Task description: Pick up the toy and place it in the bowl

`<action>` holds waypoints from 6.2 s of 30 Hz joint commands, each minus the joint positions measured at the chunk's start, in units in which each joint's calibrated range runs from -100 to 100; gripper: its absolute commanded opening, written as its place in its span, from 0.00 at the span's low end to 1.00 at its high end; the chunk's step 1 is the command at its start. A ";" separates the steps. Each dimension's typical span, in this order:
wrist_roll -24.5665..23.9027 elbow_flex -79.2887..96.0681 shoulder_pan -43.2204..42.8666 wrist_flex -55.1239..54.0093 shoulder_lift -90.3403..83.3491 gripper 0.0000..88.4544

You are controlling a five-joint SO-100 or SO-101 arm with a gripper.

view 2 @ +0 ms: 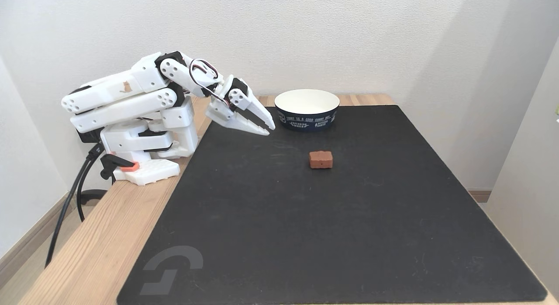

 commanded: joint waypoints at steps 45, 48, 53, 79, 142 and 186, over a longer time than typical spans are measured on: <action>0.09 0.34 0.22 -0.13 -0.42 0.07; 0.09 0.34 0.22 -0.13 -0.42 0.07; 0.09 0.34 0.22 -0.13 -0.42 0.07; 0.09 0.34 0.22 -0.13 -0.42 0.07; 0.19 -107.09 12.52 27.30 113.55 0.52; 3.43 -110.43 8.00 18.84 131.06 0.14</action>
